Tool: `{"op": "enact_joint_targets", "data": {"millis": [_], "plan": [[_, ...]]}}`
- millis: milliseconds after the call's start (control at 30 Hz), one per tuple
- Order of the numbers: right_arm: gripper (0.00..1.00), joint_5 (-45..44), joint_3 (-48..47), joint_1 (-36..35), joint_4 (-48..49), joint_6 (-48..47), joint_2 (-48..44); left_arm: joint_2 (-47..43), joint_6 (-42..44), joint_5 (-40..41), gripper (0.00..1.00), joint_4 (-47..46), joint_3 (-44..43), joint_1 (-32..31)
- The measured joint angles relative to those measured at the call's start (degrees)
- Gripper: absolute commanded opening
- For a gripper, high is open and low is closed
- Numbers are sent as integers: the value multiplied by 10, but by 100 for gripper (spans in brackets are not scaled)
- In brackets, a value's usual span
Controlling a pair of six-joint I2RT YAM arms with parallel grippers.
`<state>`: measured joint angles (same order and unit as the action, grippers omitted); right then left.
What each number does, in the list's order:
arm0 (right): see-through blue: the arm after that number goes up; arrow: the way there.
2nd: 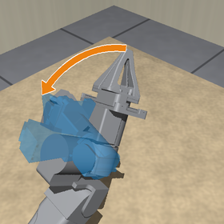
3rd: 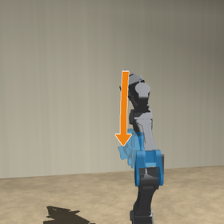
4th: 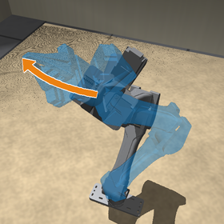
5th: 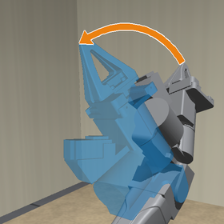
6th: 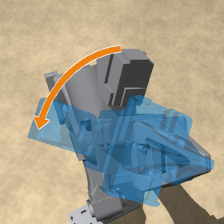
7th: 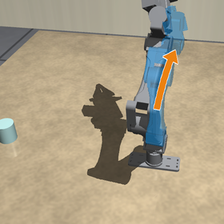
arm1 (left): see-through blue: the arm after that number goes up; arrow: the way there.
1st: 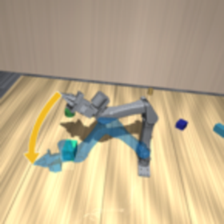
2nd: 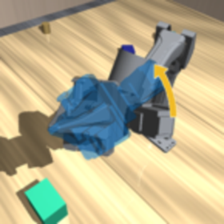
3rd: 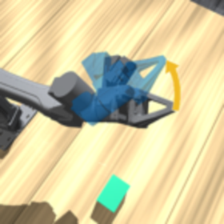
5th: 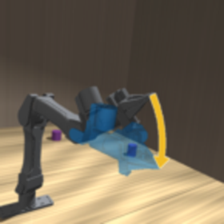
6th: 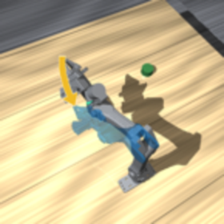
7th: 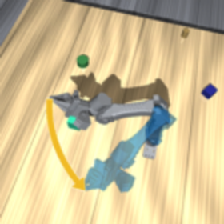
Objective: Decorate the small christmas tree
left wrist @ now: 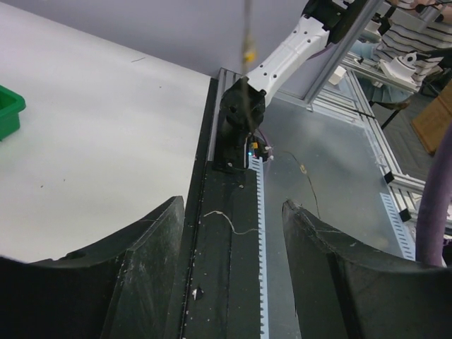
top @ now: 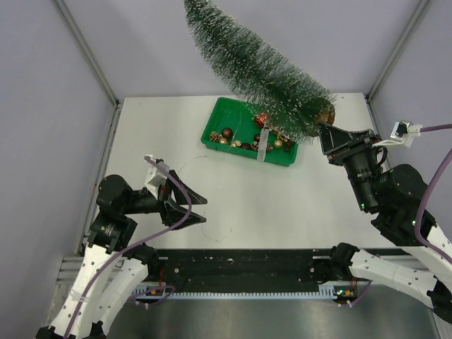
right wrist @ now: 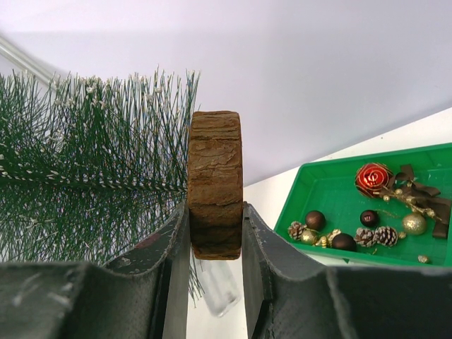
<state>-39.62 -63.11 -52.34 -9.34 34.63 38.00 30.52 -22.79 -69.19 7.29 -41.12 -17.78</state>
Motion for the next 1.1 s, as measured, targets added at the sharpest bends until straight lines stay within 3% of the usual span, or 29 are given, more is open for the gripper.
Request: {"op": "enact_joint_targets", "data": {"millis": [167,533,600,667,700,733,900,1100], "plan": [[0,-1,0,0,0,0,0,0,16,-13,63,10,0,-12],[0,-19,-29,0,-7,-36,-4,0,169,0,64,157,-32,-14],[0,-25,-32,0,-6,-40,-10,0,186,9,73,173,-42,-14],[0,-29,-33,0,-4,-41,-16,0,196,13,74,181,-49,-14],[0,-30,-33,0,-5,-41,-19,0,196,13,97,183,-51,-14],[0,-31,-33,0,-5,-41,-21,0,195,12,99,183,-52,-14],[0,-32,-33,0,-6,-40,-19,7,128,-2,99,143,-53,-14],[0,-31,-33,0,-5,-37,-18,13,2,-4,99,31,-47,-14]]}}
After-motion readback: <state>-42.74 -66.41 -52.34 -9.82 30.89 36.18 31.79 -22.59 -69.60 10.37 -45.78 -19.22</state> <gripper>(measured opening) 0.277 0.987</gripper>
